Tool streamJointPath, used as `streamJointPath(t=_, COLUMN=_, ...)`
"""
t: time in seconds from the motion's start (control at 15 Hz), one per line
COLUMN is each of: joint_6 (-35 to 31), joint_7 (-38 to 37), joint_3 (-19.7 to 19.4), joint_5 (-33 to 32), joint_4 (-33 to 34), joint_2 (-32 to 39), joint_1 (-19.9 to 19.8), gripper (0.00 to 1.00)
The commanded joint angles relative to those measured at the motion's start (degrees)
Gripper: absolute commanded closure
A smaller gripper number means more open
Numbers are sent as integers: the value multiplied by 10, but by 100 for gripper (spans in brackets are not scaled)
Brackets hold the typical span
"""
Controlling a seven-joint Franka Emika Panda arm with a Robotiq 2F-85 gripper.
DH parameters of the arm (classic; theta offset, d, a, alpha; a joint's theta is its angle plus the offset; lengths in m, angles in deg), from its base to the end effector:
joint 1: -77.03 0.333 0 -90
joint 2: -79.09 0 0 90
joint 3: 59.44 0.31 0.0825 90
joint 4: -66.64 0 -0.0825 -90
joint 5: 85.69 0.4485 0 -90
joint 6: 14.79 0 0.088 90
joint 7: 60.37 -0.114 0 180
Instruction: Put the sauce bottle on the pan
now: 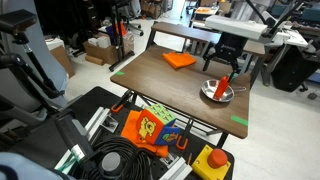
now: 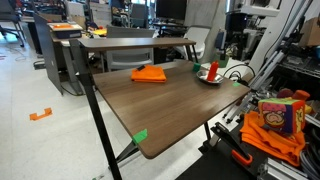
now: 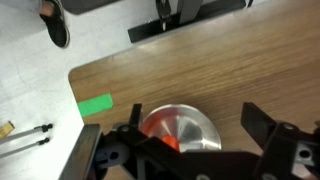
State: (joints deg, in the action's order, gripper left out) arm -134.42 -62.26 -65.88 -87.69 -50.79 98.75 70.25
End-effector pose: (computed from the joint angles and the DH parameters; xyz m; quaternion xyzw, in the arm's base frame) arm 0.5812 -0.1400 0.1911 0.9808 -0.1188 -0.1533 0.0178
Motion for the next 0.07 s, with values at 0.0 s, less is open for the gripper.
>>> streamJointPath(t=0.0, joint_6=63, joint_7=-4, joint_3=4, joint_5=7, joint_4=-32, joint_2=-38, joint_1=5, gripper=0)
